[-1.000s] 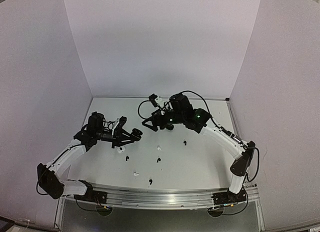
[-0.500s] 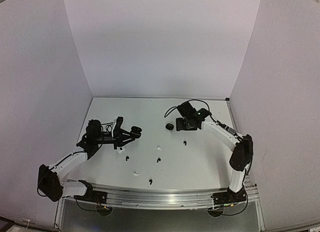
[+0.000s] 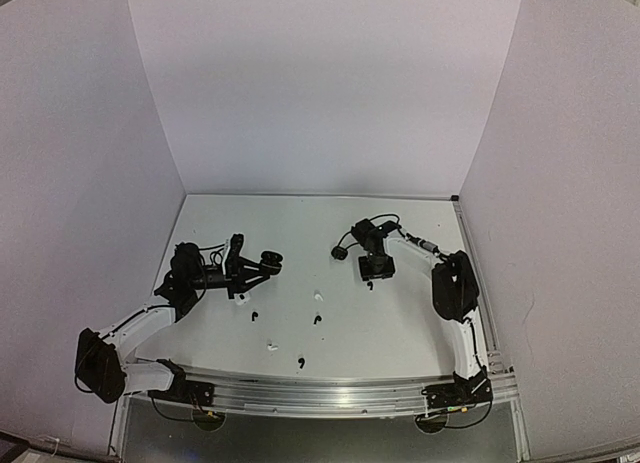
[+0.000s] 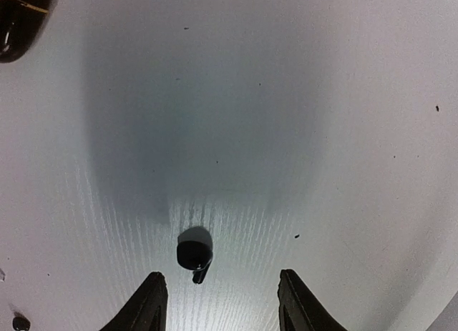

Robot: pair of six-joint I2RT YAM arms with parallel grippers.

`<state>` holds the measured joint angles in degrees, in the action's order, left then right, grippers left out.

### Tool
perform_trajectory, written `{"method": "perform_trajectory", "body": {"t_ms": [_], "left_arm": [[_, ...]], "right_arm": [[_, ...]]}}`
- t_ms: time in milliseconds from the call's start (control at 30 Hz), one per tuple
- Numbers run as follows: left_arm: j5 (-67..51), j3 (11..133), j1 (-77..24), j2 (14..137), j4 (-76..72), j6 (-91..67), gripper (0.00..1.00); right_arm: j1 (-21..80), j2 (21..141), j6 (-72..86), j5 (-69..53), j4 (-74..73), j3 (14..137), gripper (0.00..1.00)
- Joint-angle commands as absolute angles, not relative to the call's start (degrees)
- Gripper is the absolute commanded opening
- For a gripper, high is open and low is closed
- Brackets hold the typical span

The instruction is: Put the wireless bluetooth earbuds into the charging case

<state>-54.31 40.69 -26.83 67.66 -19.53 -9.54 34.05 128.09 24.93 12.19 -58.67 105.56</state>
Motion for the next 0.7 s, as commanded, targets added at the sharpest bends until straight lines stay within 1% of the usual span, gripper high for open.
{"method": "perform_trajectory", "body": {"t_ms": [0, 133, 200, 433, 667], "left_arm": [[-53.84, 40.66, -26.72, 67.21, -22.28, -9.68, 0.0], [-53.88, 40.86, -26.71, 67.6, -22.07, -9.49, 0.0], [-53.79, 40.87, -26.7, 67.67, -22.05, -9.47, 0.0], [-53.64, 40.79, -26.7, 67.85, -21.97, -9.29, 0.0], [-53.63, 40.95, -26.72, 68.03, -21.73, -9.14, 0.0]], "right_arm": [[33.13, 131.37, 20.8, 6.33, -60.33, 109.74, 0.48], [32.42, 132.88, 20.54, 5.11, -60.4, 110.47, 0.47], [32.12, 133.19, 20.64, 5.68, -60.45, 110.38, 0.45], [32.08, 134.54, 19.94, 4.93, -60.45, 110.0, 0.33], [32.08, 135.03, 19.82, 5.08, -60.38, 109.73, 0.25]]}}
